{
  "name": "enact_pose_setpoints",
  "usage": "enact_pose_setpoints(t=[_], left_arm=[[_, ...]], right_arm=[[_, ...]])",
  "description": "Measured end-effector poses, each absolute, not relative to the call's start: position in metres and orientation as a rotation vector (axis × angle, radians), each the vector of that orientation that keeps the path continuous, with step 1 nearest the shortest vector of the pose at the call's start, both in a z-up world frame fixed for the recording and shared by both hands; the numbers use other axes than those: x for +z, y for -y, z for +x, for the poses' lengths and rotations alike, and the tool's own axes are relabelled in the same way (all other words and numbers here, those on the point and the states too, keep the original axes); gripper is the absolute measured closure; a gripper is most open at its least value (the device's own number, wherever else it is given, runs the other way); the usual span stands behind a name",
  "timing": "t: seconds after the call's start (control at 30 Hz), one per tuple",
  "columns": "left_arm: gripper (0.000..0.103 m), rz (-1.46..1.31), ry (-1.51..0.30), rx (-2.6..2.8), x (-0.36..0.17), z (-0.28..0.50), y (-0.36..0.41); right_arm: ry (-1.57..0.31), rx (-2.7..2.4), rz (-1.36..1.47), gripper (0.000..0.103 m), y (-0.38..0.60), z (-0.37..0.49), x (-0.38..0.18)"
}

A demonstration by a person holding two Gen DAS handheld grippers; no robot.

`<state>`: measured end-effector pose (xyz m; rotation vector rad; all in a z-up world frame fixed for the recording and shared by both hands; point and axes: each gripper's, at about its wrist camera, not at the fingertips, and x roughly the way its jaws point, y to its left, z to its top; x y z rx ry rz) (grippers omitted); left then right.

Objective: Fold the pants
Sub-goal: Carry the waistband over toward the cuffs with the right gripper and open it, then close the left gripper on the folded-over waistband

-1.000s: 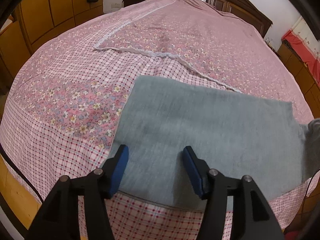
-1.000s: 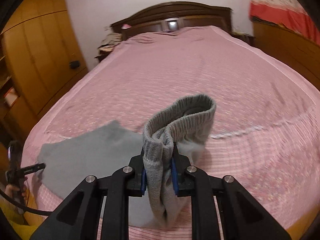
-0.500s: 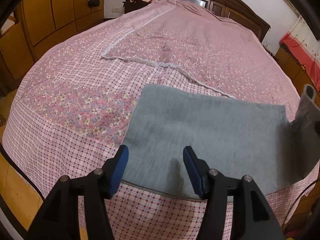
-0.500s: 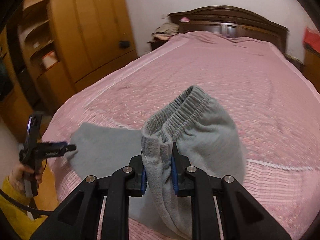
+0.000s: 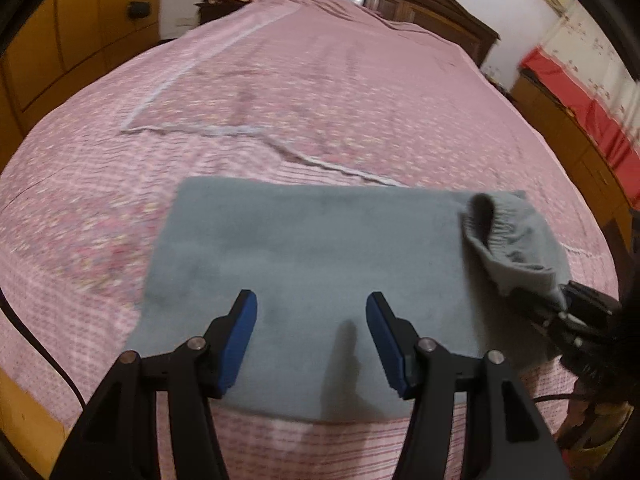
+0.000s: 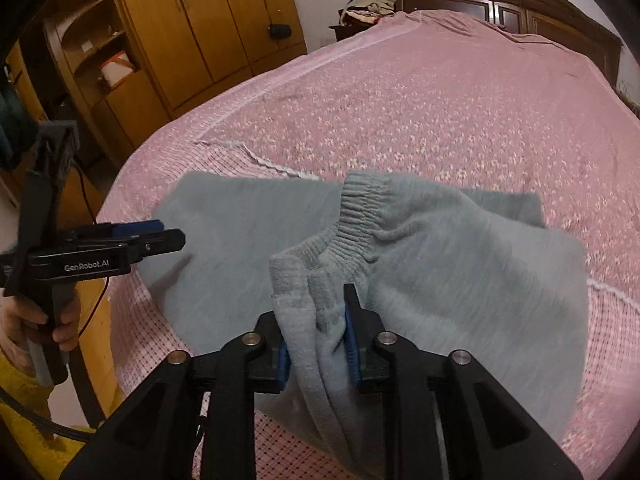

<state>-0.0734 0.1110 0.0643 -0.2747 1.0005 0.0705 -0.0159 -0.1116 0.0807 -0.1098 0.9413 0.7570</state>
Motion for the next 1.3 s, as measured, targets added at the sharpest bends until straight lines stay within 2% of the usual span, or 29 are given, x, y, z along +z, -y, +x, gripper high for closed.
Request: enact_pose_setpoints(t=[0.1,0.17,0.2,0.63,0.9,1.3], left_arm=[[0.043,-0.299,-1.009,0.028,0.063,-0.067,-0.103],[0.043,-0.309,-1.012,0.005,0.063,-0.063,-0.097],[0.043,-0.308,-1.014,-0.002,0.063,-0.062,-0.093],[0.044,-0.325,-1.095,-0.17,0.063,-0.042,-0.025],[0.05,-0.419,-1.084,-0.186,0.066,-0.038,-0.018],[0.05,-0.339,-1.054,-0.236,0.072,-0.033,0.013]], right_arm=[[-0.951,0.778,-0.069,0.063,0.115,-0.02,0.08],[-0.974,0.804,-0.016,0.047,0.124,-0.023,0.083],[-0.98,0.812,0.005,0.045,0.126,-0.024,0.083],[-0.916,0.555,-0.015,0.044,0.197,-0.035,0.094],[-0.945,0.473,-0.023,0.044,0.219,-0.036,0.077],[-0.993,0.458,-0.062,0.044,0.217,-0.029,0.048]])
